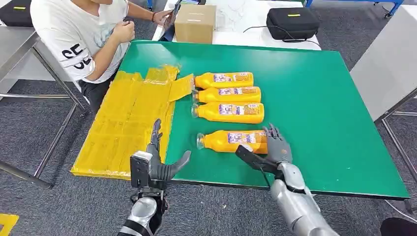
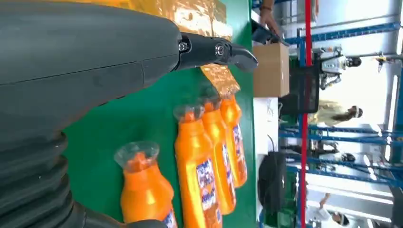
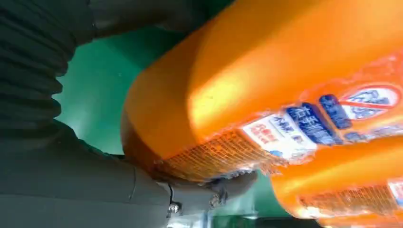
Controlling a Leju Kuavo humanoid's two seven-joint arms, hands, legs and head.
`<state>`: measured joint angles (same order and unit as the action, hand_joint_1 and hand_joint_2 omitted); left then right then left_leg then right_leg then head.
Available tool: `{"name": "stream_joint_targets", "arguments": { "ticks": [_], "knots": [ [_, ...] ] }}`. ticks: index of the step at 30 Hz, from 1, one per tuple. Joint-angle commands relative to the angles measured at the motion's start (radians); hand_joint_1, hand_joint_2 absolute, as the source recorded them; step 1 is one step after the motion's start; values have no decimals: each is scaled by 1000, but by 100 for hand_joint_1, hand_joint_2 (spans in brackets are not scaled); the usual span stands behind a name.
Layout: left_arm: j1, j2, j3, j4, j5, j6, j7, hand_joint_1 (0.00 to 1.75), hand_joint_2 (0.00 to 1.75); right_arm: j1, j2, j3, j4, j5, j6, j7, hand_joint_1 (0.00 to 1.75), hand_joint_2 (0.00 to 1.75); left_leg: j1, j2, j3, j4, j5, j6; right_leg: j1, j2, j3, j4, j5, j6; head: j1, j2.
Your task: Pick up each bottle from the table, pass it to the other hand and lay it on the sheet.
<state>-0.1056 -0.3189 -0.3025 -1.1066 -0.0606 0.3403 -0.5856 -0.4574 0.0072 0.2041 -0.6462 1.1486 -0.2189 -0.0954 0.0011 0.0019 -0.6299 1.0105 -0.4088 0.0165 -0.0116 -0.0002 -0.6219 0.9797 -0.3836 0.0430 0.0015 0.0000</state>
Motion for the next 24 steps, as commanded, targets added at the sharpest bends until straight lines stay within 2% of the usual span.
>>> {"name": "stream_joint_targets", "arguments": {
  "ticks": [1,4,5,12,16,19,20,22,24],
  "knots": [
    [-66,-29,16,103,12,-4,-6,0,175,17,-41,30,130,-28,53,-19,175,175,1,-3,6,-1,-1,0,1,-3,6,-1,-1,-1,0,0],
    [-64,-28,15,100,13,-6,-7,0,175,15,-40,35,130,-31,55,-13,175,175,1,-6,8,-1,-1,0,1,-6,11,-2,-3,-2,0,0],
    [-68,-27,13,106,18,-10,-9,0,175,20,-50,54,132,-51,94,-24,175,175,1,-5,9,-1,-1,0,2,-5,11,-2,-3,-1,0,0],
    [-97,-28,17,158,36,-27,-17,0,175,17,-73,105,180,-91,163,-53,175,175,1,-5,11,-1,-2,0,2,-5,13,-2,-2,-1,0,0],
    [-101,-28,25,165,42,-24,-30,0,175,13,-71,114,158,-141,134,-85,175,175,2,-5,14,-2,-3,0,2,-5,16,-3,-3,-2,0,0],
    [-85,-24,39,138,41,-5,-31,0,175,32,-40,96,58,-220,38,-118,175,175,2,-6,16,-2,-4,-1,2,-5,18,-4,-4,-4,0,0],
    [-78,-21,41,126,39,-4,-30,0,175,51,-31,100,-9,-252,43,-118,175,175,2,-4,17,-3,-4,-1,2,-3,18,-4,-3,-4,0,0],
    [-75,-18,46,122,33,9,-28,0,175,100,-2,82,-140,-323,-18,-131,175,175,1,4,18,-1,-5,0,2,3,17,-1,-2,-2,0,0],
    [-78,-16,51,126,34,22,-31,0,175,162,44,51,-276,-409,-74,-154,175,175,1,3,17,-1,-5,0,1,3,17,-1,-2,-2,0,0]
  ]
}}
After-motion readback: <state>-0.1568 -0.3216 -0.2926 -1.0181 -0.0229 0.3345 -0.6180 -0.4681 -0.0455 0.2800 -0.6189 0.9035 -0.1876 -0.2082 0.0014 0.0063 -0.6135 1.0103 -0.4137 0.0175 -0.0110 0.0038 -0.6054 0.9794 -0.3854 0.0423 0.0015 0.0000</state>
